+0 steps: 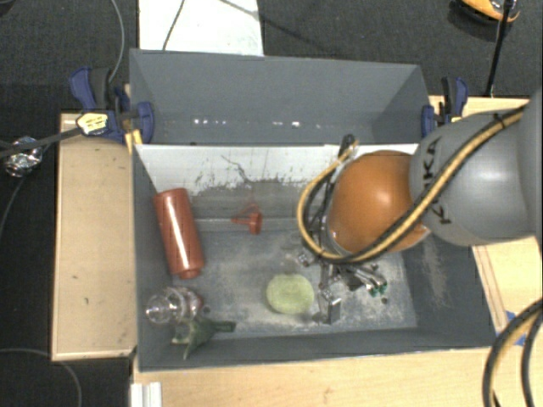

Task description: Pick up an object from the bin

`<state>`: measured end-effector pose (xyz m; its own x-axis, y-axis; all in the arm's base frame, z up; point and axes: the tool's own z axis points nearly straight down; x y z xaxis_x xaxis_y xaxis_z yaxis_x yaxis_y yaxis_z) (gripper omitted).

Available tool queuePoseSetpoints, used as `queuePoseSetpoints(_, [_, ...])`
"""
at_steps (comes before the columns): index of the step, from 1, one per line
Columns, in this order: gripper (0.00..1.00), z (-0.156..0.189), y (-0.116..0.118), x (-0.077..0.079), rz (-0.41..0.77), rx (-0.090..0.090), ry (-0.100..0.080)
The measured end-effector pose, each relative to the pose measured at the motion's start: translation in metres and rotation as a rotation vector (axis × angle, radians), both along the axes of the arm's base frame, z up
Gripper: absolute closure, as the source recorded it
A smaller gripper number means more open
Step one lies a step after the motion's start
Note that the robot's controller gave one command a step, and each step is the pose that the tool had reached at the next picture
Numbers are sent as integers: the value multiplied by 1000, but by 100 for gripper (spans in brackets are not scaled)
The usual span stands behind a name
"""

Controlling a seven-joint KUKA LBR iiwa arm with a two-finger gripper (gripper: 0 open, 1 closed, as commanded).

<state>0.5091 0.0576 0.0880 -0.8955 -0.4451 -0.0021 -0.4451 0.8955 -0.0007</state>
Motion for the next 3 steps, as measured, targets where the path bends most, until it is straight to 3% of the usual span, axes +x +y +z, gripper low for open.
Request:
queuePoseSetpoints(1, [100, -17, 34, -10, -136, 0, -1])
queuePoseSetpoints(2, [100, -17, 34, -10, -137, 0, -1])
queuePoseSetpoints(3, [100, 174, 42, -3, -187, 2, -5])
